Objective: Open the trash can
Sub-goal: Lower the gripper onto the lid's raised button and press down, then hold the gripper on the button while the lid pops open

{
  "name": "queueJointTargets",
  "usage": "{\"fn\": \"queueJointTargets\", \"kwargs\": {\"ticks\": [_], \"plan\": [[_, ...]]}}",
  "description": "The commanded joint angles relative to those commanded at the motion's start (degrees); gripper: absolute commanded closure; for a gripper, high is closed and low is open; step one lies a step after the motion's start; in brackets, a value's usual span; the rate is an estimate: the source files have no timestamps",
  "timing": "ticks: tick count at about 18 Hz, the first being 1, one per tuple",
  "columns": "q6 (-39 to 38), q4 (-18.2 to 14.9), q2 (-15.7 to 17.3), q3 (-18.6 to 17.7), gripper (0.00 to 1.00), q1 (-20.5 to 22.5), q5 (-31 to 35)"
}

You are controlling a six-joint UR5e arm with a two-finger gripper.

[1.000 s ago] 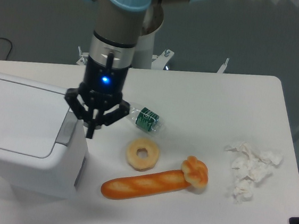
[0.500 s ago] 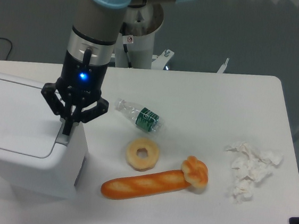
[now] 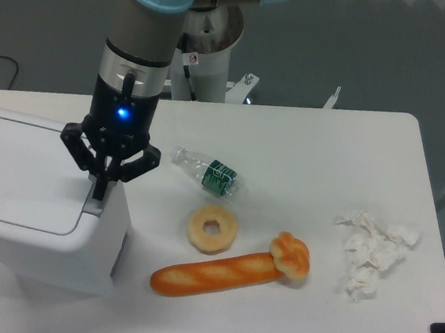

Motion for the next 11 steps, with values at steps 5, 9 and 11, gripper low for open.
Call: {"fn": "queueJointTargets", "kwargs": {"ticks": [5,9,11], "plan": [[0.0,0.0,-0.1,-0.2,0.97,0.0,0.1],[0.1,0.0,-0.2,-0.2,0.97,-0.1,0.2],[0.3,0.0,-0.2,-0.6,0.97,-0.1,0.3]]}}
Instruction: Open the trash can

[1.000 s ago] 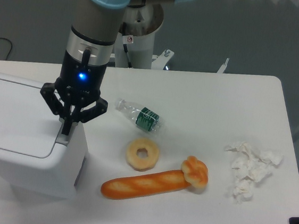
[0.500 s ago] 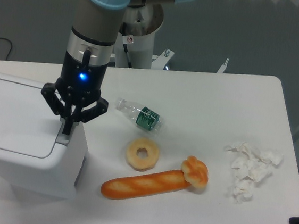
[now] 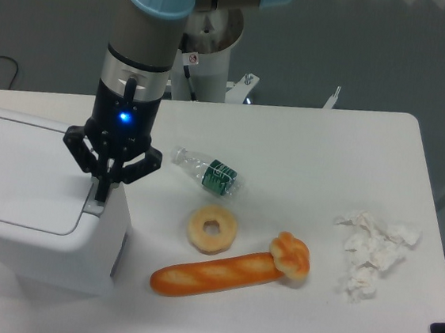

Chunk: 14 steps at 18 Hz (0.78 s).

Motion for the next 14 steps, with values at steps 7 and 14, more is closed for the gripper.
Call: {"fn": "queueJointTargets", "kwargs": {"ticks": [7,14], "plan": [[0.1,0.0,0.4,-0.1,0.97,0.4,-0.2],[0.7,0.2,0.8,1.2,0.54,2.9,-0.5]]}}
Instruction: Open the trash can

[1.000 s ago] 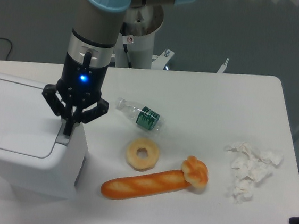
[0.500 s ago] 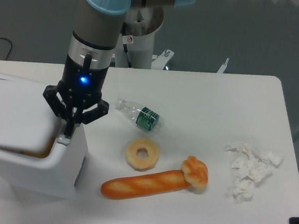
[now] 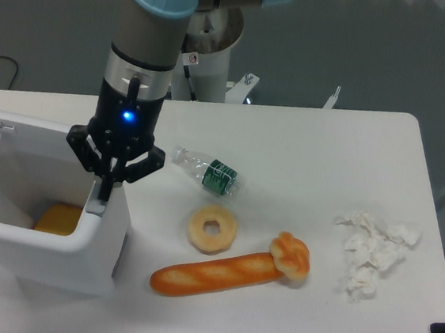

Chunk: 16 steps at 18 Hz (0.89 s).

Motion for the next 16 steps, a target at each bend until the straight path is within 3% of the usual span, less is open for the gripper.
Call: {"fn": "queueJointTargets", "kwargs": {"ticks": [2,4,8,11,16], "plan": [[1.0,0.0,0.0,0.0,0.37,1.5,0.0],[3.3,0.0,0.0,0.0,0.01,3.1,0.3],[10.5,0.4,-1.3,-0.3,0.00,7.6,0.4],[14.9,0.4,-4.3,-0.9,0.00,11.1,1.2],[27.1,1.6,-6.7,-2.0,0.00,20.8,2.2]]}}
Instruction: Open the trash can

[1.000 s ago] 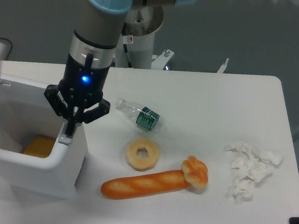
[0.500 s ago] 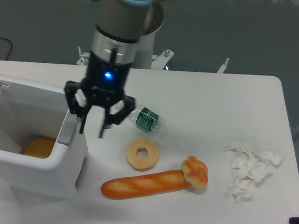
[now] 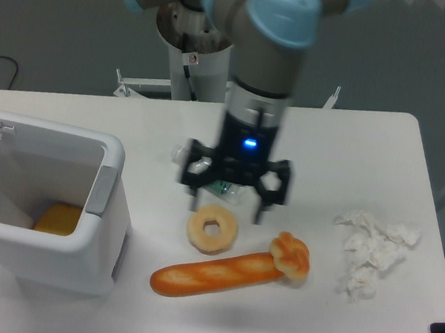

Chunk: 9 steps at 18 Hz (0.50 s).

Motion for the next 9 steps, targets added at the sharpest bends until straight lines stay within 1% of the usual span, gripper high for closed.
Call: {"fn": "queueJointTargets", "kwargs": {"ticks": [3,5,7,9], "plan": [[11.9,0.0,-2.2,-0.4,0.00,4.9,2.6],[20.6,-0.2,-3.5,-0.4,0.00,6.9,4.7],[28.7,-0.2,-6.1,-0.4,0.00,7.9,7.9],[35.3,-0.1,-7.7,-0.4,0.00,8.1,12.6]]}}
